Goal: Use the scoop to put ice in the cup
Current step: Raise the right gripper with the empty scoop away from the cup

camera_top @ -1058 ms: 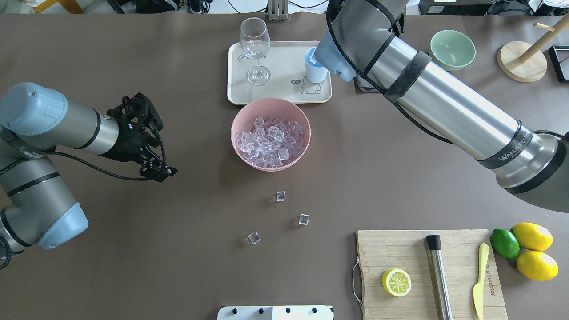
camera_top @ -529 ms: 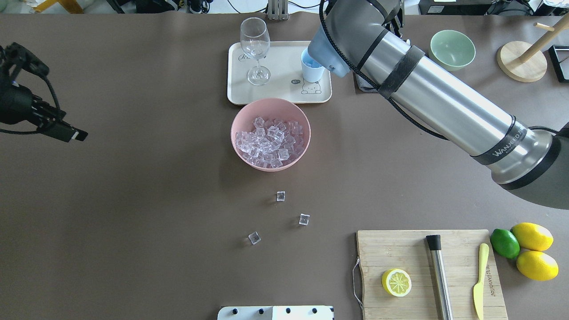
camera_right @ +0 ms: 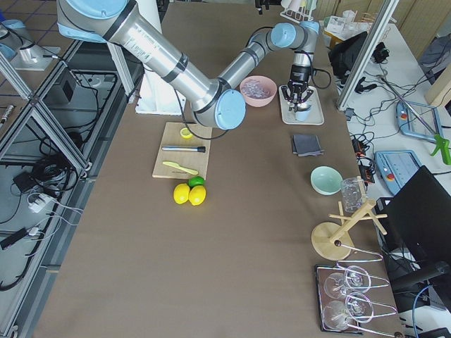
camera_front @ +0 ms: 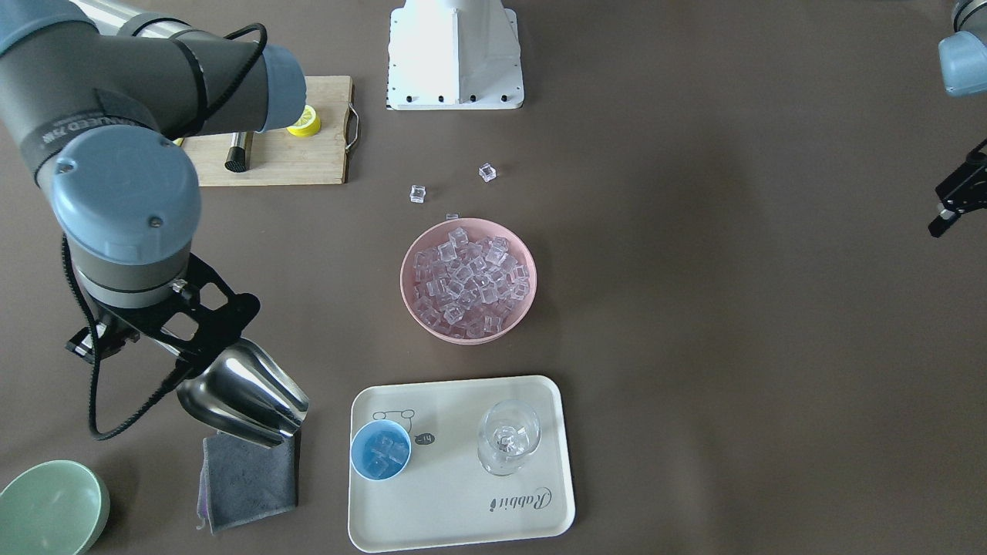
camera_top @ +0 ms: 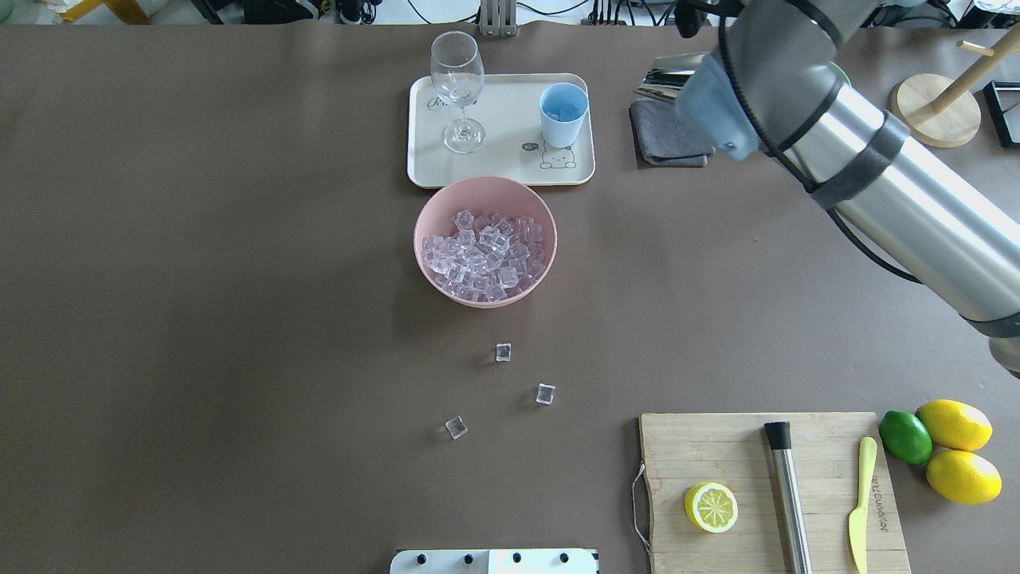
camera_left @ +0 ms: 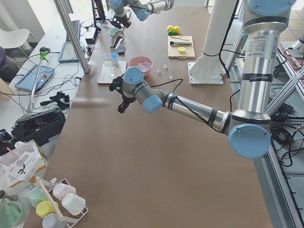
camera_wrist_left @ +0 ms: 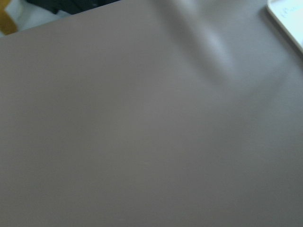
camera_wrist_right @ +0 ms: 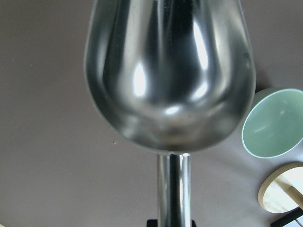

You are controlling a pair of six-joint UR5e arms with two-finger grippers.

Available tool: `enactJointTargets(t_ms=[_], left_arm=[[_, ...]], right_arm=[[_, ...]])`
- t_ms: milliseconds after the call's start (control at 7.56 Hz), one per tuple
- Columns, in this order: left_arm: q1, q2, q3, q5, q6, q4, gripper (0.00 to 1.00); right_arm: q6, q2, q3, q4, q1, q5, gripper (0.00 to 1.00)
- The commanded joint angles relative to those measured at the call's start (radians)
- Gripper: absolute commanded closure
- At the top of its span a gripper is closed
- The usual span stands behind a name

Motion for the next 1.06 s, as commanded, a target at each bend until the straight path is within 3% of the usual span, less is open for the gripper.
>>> enactJointTargets(t_ms=[0, 132, 397, 661, 794, 926], left_arm=[[-0.189, 0.015, 0.143, 0.002, 0.007, -0.004, 0.01], [-0.188, 0.038, 0.179, 0.002, 0.028, -0.001, 0.01], [-0.186, 0.055, 0.191, 0.004, 0.079, 0.000, 0.01], [-0.154, 0.032, 0.245, 0.004, 0.079, 0.000, 0.01], [-0.154, 0.037, 0.245, 0.004, 0.079, 0.002, 0.01], [-0.156, 0.043, 0.243, 0.004, 0.079, 0.000, 0.01]], right_arm=[[0.284, -0.357, 0.357, 0.066, 0.085, 0.127, 1.00], [0.476, -0.550, 0.482, 0.223, 0.085, 0.136, 1.00], [0.643, -0.856, 0.487, 0.542, 0.130, 0.250, 1.00], [0.664, -1.051, 0.348, 0.821, 0.230, 0.265, 1.00], [0.670, -1.092, 0.245, 0.939, 0.267, 0.271, 1.00], [0.707, -1.092, 0.161, 0.989, 0.298, 0.337, 1.00]])
